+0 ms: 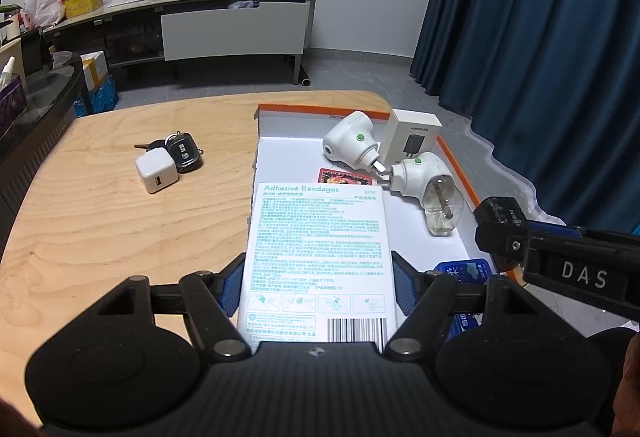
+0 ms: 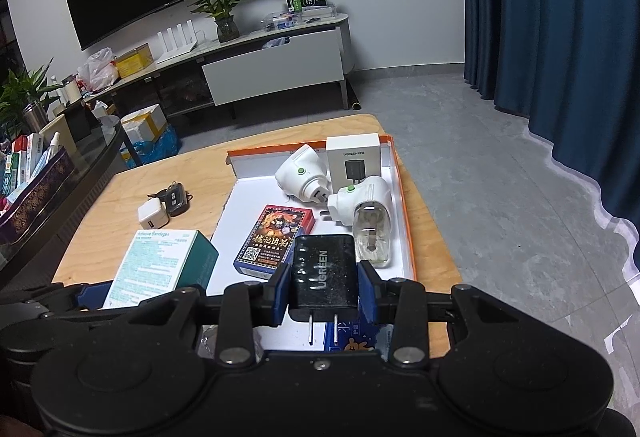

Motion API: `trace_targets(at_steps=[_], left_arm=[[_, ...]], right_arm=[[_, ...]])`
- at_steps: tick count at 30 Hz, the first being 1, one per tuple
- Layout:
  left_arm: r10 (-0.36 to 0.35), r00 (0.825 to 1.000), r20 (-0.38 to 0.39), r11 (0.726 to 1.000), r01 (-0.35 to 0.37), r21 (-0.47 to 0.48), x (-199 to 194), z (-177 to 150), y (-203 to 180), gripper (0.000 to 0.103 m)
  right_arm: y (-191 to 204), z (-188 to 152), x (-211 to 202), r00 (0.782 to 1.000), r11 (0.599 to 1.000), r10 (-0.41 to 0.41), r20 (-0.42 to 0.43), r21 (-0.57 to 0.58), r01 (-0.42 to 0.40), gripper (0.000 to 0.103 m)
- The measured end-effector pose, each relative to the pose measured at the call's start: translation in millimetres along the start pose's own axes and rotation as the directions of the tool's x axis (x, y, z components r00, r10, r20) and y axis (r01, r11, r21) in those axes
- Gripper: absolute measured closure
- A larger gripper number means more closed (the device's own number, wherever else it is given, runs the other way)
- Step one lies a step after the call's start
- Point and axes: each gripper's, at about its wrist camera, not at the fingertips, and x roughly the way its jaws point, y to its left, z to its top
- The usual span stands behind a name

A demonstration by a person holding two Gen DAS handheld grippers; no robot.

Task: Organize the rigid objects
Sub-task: 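Carry the bandages box in the left tool and black charger in the right tool over the tray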

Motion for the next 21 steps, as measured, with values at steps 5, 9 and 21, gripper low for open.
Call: trace_targets(at_steps=[5,9,21], left_arm=[[0.0,1.0,0.0,1.0,0.0,-0.002,1.0,0.7,0.5,0.031],[-0.001,1.0,-0.004,1.0,0.001,-0.005,2.3,0.9,1.8,0.031],[-0.007,1.0,-0.012,1.0,0.007,-0.014,5.3,1.1,3.8,0.031]], right_arm=[[0.7,1.3,1.9,1.0,1.0,0.0,-0.003,-0.001,0.0,0.058],[2.8,2.0,6.1,1.0,1.0,-0.002,-0.009,-0.003,0.002,0.059],[4.1,1.4,11.0,1.0,1.0,-0.001,-0.02,-0.003,0.001,0.058]])
